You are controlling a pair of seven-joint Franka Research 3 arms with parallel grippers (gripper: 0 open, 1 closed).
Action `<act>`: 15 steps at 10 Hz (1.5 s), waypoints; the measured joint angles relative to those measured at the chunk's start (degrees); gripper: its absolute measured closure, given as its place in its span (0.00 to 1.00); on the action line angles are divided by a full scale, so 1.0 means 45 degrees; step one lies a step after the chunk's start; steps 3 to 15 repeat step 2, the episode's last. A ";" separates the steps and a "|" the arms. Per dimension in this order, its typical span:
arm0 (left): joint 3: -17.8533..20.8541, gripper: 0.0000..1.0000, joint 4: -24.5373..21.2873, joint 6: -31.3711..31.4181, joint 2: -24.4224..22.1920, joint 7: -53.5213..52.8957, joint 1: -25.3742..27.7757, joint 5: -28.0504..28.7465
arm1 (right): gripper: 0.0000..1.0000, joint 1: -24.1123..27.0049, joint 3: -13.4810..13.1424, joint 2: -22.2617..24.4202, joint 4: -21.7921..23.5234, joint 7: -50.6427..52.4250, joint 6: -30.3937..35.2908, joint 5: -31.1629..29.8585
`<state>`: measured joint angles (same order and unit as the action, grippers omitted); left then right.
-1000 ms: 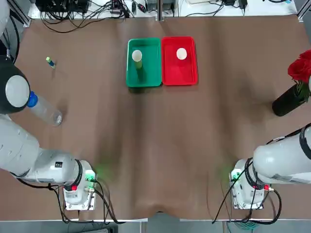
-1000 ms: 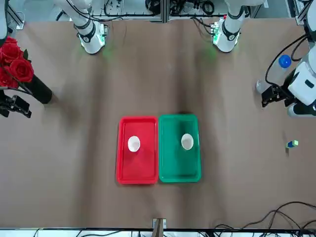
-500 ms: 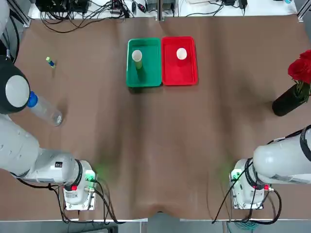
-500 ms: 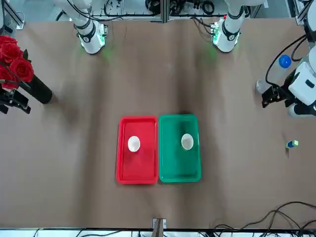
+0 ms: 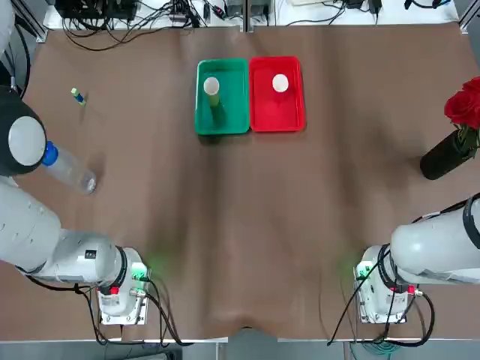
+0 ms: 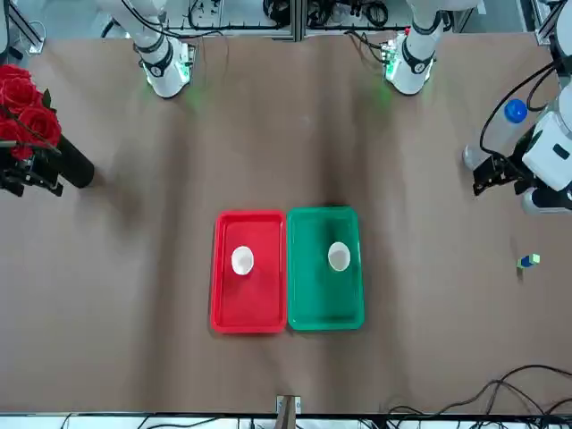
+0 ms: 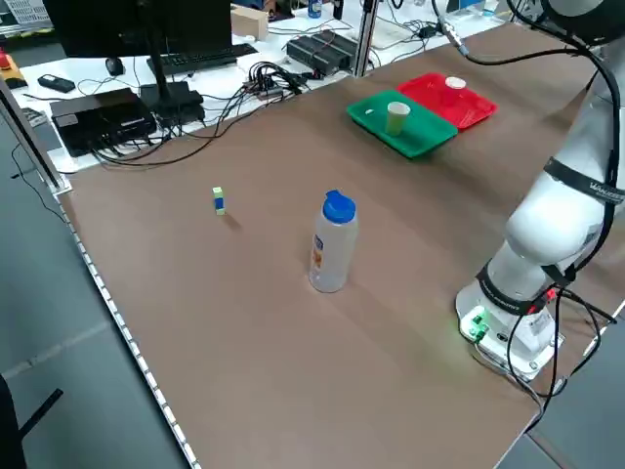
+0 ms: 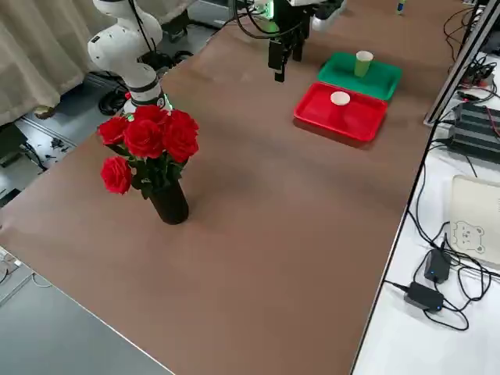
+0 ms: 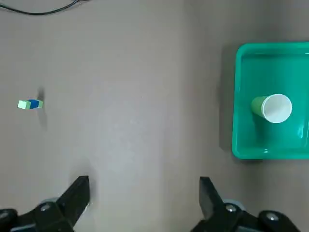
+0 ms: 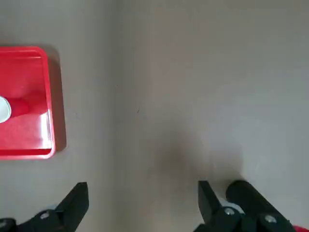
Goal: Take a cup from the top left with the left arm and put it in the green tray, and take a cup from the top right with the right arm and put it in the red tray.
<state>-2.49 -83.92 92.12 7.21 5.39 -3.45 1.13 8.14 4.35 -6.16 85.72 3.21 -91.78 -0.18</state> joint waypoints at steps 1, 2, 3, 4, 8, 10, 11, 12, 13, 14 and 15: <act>0.0000 0.00 0.0000 0.0002 0.0000 0.0000 0.0000 -0.0024 | 0.00 0.0000 0.0001 0.0000 0.0003 0.0001 0.0050 0.0004; 0.0000 0.00 0.0000 0.0003 0.0000 0.0000 0.0000 -0.0030 | 0.00 0.0000 0.0001 0.0000 0.0003 0.0001 0.0061 0.0007; 0.0000 0.00 0.0000 0.0003 0.0000 0.0000 0.0000 -0.0030 | 0.00 0.0000 0.0001 0.0000 0.0003 0.0001 0.0061 0.0007; 0.0000 0.00 0.0000 0.0003 0.0000 0.0000 0.0000 -0.0030 | 0.00 0.0000 0.0001 0.0000 0.0003 0.0001 0.0061 0.0007; 0.0000 0.00 0.0000 0.0003 0.0000 0.0000 0.0000 -0.0030 | 0.00 0.0000 0.0001 0.0000 0.0003 0.0001 0.0061 0.0007; 0.0000 0.00 0.0000 0.0003 0.0000 0.0000 0.0000 -0.0030 | 0.00 0.0000 0.0001 0.0000 0.0003 0.0001 0.0061 0.0007; 0.0000 0.00 0.0000 0.0003 0.0000 0.0000 0.0000 -0.0030 | 0.00 0.0000 0.0001 0.0000 0.0003 0.0001 0.0061 0.0007; 0.0000 0.00 0.0000 0.0003 0.0000 0.0000 0.0000 -0.0030 | 0.00 0.0000 0.0001 0.0000 0.0003 0.0001 0.0061 0.0007; 0.0000 0.00 0.0000 0.0003 0.0000 0.0000 0.0000 -0.0030 | 0.00 0.0000 0.0001 0.0000 0.0003 0.0001 0.0061 0.0007; 0.0000 0.00 0.0000 0.0003 0.0000 0.0000 0.0000 -0.0030 | 0.00 0.0000 0.0001 0.0000 0.0003 0.0001 0.0061 0.0007; 0.0000 0.00 0.0000 0.0003 0.0000 0.0000 0.0000 -0.0030 | 0.00 0.0000 0.0001 0.0000 0.0003 0.0001 0.0061 0.0007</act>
